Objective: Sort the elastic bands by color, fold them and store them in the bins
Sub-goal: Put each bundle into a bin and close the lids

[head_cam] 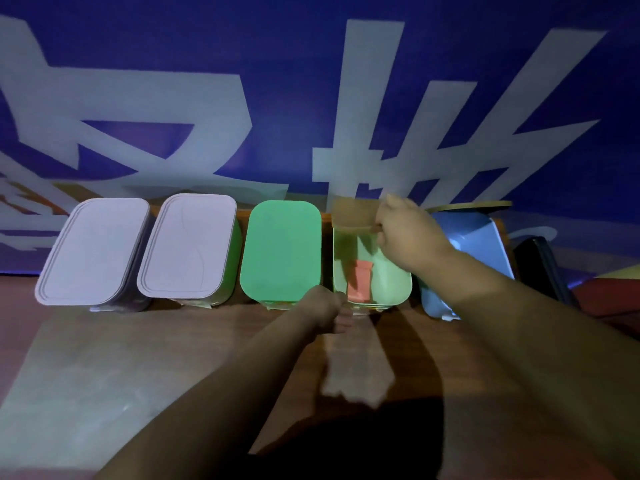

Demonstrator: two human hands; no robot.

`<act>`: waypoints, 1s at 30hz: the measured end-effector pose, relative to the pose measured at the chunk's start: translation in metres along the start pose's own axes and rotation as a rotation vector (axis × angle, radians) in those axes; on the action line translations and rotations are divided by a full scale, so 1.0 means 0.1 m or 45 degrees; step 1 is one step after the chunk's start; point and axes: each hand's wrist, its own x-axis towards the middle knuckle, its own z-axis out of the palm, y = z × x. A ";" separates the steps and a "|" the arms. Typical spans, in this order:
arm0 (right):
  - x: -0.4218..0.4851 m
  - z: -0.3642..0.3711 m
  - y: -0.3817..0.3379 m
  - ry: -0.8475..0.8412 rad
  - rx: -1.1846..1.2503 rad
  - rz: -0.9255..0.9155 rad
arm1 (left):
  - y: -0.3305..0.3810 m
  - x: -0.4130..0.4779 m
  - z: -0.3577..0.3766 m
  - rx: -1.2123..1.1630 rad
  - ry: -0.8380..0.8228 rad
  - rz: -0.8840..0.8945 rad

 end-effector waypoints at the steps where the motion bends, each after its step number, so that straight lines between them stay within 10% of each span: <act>1: -0.10 0.03 -0.01 -0.021 0.017 -0.037 | 0.01 -0.04 0.01 -0.029 -0.004 0.008; 12: -0.94 0.62 -0.03 -0.209 -0.006 -0.225 | -0.12 -0.22 0.42 -0.280 0.258 0.182; 30: -0.99 0.67 0.23 -0.164 0.069 -0.330 | 0.03 -0.16 0.55 0.367 0.582 0.361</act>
